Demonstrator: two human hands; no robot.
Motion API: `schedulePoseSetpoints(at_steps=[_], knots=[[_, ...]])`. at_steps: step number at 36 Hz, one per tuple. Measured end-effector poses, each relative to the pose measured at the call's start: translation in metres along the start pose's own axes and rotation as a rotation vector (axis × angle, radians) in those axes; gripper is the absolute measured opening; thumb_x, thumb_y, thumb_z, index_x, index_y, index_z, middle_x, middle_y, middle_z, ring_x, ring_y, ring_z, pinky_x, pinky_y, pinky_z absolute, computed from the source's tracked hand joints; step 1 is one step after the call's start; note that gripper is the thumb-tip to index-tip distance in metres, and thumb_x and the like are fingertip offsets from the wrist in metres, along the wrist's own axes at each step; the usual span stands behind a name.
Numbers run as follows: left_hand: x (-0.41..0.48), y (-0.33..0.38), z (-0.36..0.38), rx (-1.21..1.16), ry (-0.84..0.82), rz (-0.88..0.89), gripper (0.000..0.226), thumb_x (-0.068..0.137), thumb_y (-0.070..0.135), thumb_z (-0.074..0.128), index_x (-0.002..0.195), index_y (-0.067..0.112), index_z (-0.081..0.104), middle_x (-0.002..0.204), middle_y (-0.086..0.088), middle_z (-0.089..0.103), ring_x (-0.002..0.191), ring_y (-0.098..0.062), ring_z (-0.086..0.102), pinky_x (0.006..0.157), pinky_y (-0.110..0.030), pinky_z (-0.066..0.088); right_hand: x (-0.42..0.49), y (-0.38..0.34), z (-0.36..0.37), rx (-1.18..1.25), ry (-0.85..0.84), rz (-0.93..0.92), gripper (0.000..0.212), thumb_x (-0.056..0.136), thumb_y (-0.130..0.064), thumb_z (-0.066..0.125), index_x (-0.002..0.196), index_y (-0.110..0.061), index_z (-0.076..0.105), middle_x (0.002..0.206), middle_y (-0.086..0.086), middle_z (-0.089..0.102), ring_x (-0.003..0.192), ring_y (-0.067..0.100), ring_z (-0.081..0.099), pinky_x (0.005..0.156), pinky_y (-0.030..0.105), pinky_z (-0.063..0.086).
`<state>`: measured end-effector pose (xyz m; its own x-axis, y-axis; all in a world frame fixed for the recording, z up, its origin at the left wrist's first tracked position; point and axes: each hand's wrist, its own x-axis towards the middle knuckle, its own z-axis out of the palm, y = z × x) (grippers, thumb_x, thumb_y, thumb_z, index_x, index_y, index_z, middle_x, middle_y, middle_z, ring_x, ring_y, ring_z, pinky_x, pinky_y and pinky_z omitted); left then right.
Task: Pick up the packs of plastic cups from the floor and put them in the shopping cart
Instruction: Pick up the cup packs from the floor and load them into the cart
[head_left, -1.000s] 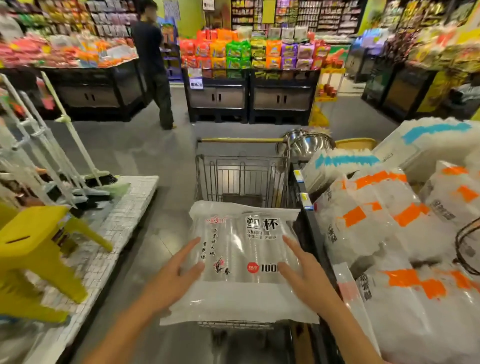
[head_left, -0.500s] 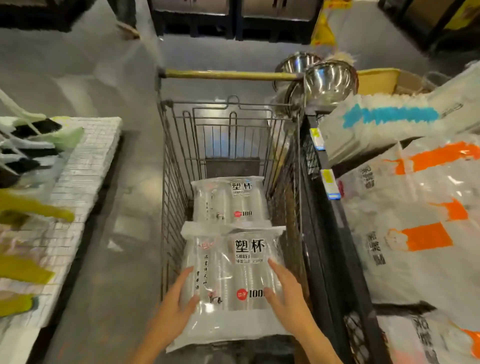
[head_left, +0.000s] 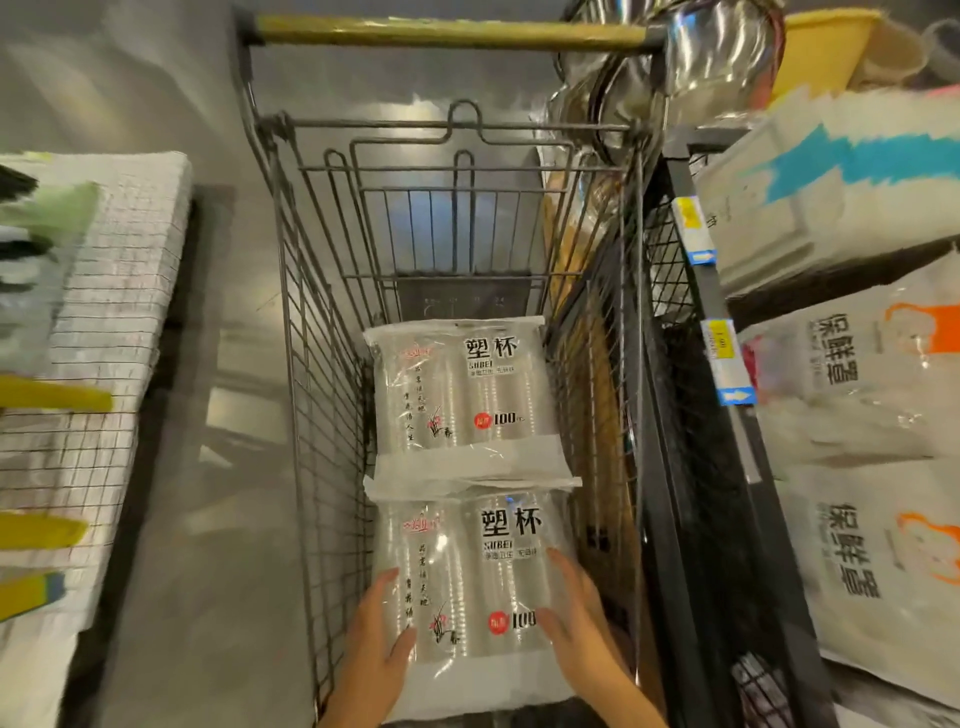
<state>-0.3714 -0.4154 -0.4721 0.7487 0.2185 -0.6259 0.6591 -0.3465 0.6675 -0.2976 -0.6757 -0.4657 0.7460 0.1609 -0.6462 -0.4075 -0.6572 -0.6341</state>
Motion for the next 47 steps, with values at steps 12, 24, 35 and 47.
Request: schedulePoseSetpoints(at_steps=[12, 24, 35, 47], knots=[[-0.014, 0.041, -0.025, 0.293, 0.035, 0.013, 0.053, 0.093, 0.028, 0.061, 0.141, 0.037, 0.042, 0.159, -0.002, 0.021, 0.142, -0.022, 0.031, 0.114, -0.039, 0.028, -0.016, -0.043, -0.032, -0.305, 0.013, -0.019, 0.058, 0.098, -0.035, 0.051, 0.148, -0.047, 0.024, 0.164, 0.001, 0.006, 0.15, 0.025, 0.014, 0.116, 0.041, 0.027], [-0.077, 0.206, -0.085, 0.52, 0.267, 0.29, 0.05, 0.09, 0.046, 0.053, 0.136, 0.027, 0.05, 0.129, 0.007, 0.055, 0.118, -0.015, 0.05, 0.102, -0.034, 0.042, -0.054, -0.19, -0.144, -0.728, 0.136, -0.55, 0.043, 0.099, -0.034, 0.047, 0.141, -0.025, 0.048, 0.137, 0.0, 0.054, 0.124, 0.023, 0.051, 0.099, 0.036, 0.046], [-0.223, 0.301, -0.136, 0.497, 0.603, 0.32, 0.046, 0.094, 0.044, 0.051, 0.138, 0.03, 0.049, 0.142, 0.006, 0.05, 0.129, -0.015, 0.046, 0.103, -0.031, 0.037, -0.157, -0.319, -0.189, -0.895, 0.161, -0.924, 0.031, 0.1, -0.035, 0.046, 0.122, -0.017, 0.058, 0.118, 0.006, 0.062, 0.099, 0.025, 0.06, 0.082, 0.04, 0.054], [-0.36, 0.214, -0.182, 0.41, 0.853, 0.201, 0.053, 0.085, 0.057, 0.044, 0.131, 0.032, 0.053, 0.134, 0.007, 0.057, 0.122, -0.016, 0.052, 0.101, -0.036, 0.043, -0.274, -0.383, -0.096, -0.971, 0.031, -1.245, 0.039, 0.098, -0.037, 0.048, 0.134, -0.023, 0.054, 0.123, 0.003, 0.065, 0.107, 0.024, 0.061, 0.088, 0.041, 0.053]])
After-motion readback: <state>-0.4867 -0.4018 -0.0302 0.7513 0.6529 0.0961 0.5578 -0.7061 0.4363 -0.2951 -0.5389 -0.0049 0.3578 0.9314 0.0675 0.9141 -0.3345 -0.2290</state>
